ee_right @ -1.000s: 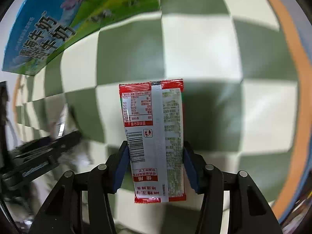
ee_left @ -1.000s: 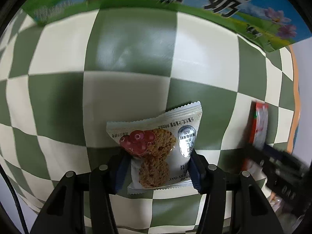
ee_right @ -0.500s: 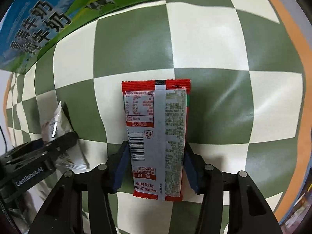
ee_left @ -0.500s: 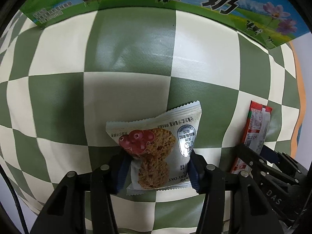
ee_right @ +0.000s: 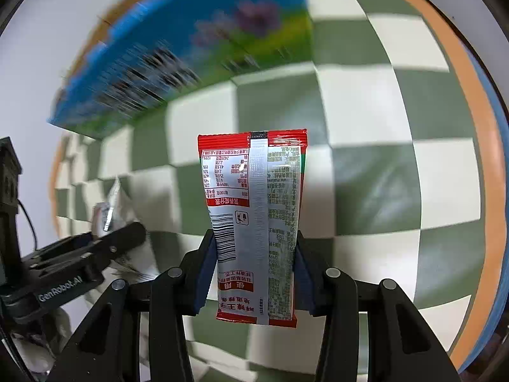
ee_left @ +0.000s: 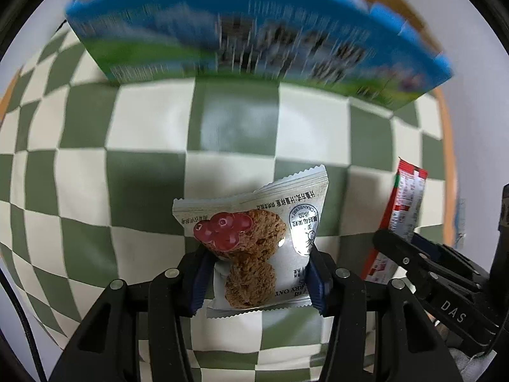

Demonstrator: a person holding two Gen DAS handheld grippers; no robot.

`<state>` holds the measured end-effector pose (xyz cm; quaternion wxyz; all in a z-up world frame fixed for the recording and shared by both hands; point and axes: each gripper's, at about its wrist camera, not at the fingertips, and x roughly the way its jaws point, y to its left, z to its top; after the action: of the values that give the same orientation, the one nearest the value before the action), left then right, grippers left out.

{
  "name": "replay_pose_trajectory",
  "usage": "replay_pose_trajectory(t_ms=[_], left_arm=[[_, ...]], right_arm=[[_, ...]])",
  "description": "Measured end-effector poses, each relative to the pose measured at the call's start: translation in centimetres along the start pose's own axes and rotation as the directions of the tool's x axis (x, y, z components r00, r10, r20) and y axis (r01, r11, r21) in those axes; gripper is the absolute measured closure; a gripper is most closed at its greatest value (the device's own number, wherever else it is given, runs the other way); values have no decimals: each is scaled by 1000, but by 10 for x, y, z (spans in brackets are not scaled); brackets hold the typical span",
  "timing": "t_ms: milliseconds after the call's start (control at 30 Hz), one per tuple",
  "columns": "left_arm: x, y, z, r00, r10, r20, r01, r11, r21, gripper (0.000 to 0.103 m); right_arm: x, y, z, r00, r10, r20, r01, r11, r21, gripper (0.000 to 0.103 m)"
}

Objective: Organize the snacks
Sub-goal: 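Carry both packs into the box and open both tools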

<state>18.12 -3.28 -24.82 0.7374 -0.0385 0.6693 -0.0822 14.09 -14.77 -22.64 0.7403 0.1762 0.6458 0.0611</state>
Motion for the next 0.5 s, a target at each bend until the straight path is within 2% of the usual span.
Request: replay_pose_trajectory(t_ms=[33, 67, 133, 167, 267, 400, 500], left_arm=[[-14, -1, 3, 1000, -19, 22, 19, 1000, 1, 55], [-26, -2, 8, 999, -34, 41, 34, 999, 4, 55], [-52, -4, 18, 994, -64, 84, 64, 998, 9, 55], [-57, -2, 22, 992, -75, 98, 74, 997, 13, 55], [-95, 0, 51, 980, -101, 172, 97, 995, 30, 55], [-125, 10, 94, 969, -83, 234, 76, 996, 40, 55], [-123, 19, 130, 969, -47, 241, 39, 999, 38, 54]], right_arm=[[-11, 7, 4, 1000, 19, 19, -19, 1000, -9, 55], [-16, -1, 7, 999, 31, 31, -30, 999, -16, 55], [-39, 10, 21, 995, 71, 70, -69, 997, -31, 55], [-48, 20, 17, 993, 85, 86, -82, 996, -40, 55], [-79, 38, 36, 983, 128, 134, -119, 990, -70, 55], [-94, 73, 71, 971, 159, 179, -140, 983, -115, 55], [-101, 86, 98, 968, 145, 205, -119, 984, -136, 55]])
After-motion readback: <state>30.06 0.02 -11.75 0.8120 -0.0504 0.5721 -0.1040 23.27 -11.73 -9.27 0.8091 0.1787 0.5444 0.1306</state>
